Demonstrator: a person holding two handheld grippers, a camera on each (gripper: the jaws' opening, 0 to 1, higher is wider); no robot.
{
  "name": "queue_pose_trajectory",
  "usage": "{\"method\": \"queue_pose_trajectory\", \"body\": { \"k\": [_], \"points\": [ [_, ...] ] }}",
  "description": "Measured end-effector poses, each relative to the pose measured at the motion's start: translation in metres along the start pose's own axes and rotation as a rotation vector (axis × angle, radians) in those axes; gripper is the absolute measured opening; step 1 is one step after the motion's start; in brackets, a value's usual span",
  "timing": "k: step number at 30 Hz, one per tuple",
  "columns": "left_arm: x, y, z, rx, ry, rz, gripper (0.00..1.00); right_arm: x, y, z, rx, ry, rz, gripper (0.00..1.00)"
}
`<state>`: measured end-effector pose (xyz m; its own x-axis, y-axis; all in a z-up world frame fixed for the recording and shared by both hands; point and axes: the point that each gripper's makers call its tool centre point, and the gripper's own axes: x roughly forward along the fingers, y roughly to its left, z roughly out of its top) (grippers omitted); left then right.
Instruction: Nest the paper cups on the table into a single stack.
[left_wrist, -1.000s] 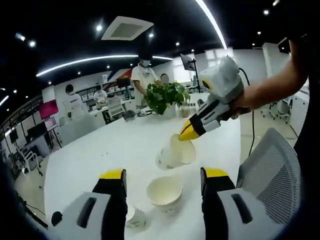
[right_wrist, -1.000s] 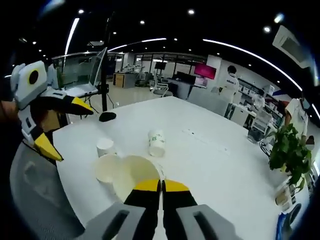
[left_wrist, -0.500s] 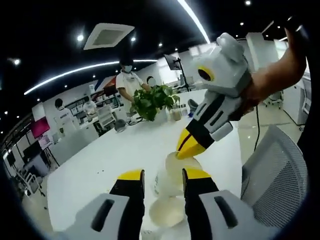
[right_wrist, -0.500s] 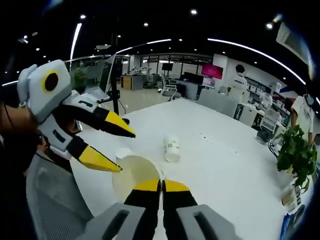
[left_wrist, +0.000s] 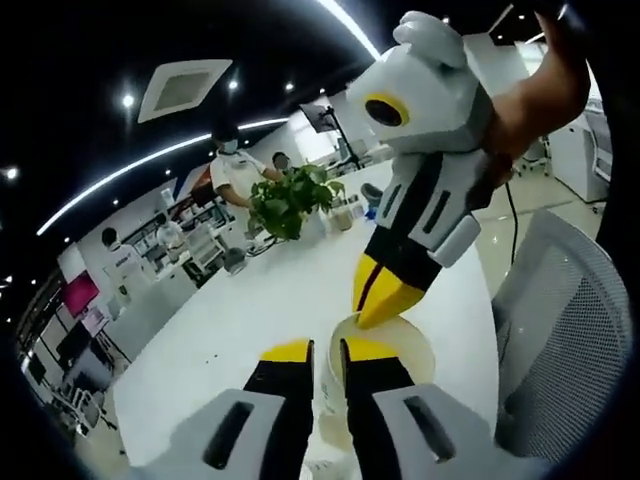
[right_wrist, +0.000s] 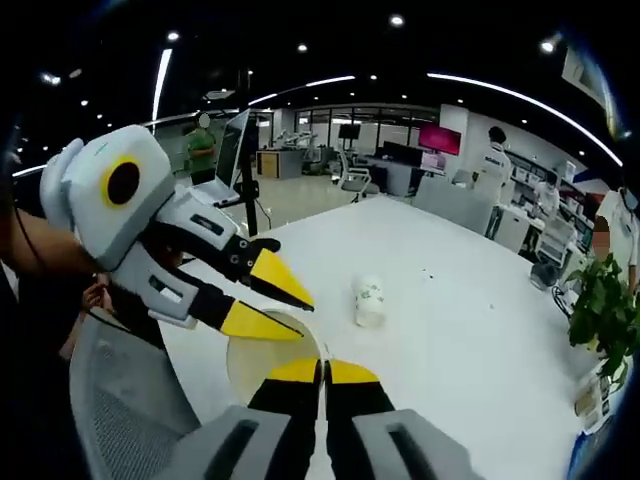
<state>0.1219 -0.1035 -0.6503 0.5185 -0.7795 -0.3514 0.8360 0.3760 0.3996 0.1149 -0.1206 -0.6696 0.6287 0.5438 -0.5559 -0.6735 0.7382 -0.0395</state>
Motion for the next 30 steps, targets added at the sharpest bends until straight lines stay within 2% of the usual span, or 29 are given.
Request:
{"method": "queue_pose_trajectory", "body": {
  "k": [2,5,7,10,16,23,28,30],
  "points": [
    [0.0,-0.001,-0.001,0.003,0.005,-0.006,0.01,0.0,0.002,0.002,0.003,-0.002,0.005,0.0],
    [-0.001,-0.002,-0.004,-0.013,0.015,-0.018,0.01,-0.001,0.004,0.001,-0.019,0.003,0.007,0.0],
    [-0.003,0.0,-0.004,-0.012,0.025,-0.015,0.0,-0.003,0.007,0.007,-0.015,-0.042,0.028,0.0],
    [-0.005,0.005,-0.007,-0.023,0.046,-0.01,0.0,-0.006,0.008,0.014,0.016,-0.072,0.029,0.19],
    [-0.01,0.022,-0.013,-0.12,0.073,0.021,0.0,-0.016,0.014,0.028,0.029,-0.149,0.041,0.45],
    [-0.014,0.035,-0.017,-0.196,0.086,0.042,0.0,-0.026,0.015,0.025,0.008,-0.173,0.037,0.57],
    [-0.016,0.043,-0.022,-0.252,0.106,0.049,0.0,-0.029,0.01,0.015,0.034,-0.181,0.034,0.66],
    [-0.017,0.049,-0.027,-0.278,0.119,0.054,0.0,-0.029,0.007,0.009,0.033,-0.182,0.019,0.67]
  ]
}}
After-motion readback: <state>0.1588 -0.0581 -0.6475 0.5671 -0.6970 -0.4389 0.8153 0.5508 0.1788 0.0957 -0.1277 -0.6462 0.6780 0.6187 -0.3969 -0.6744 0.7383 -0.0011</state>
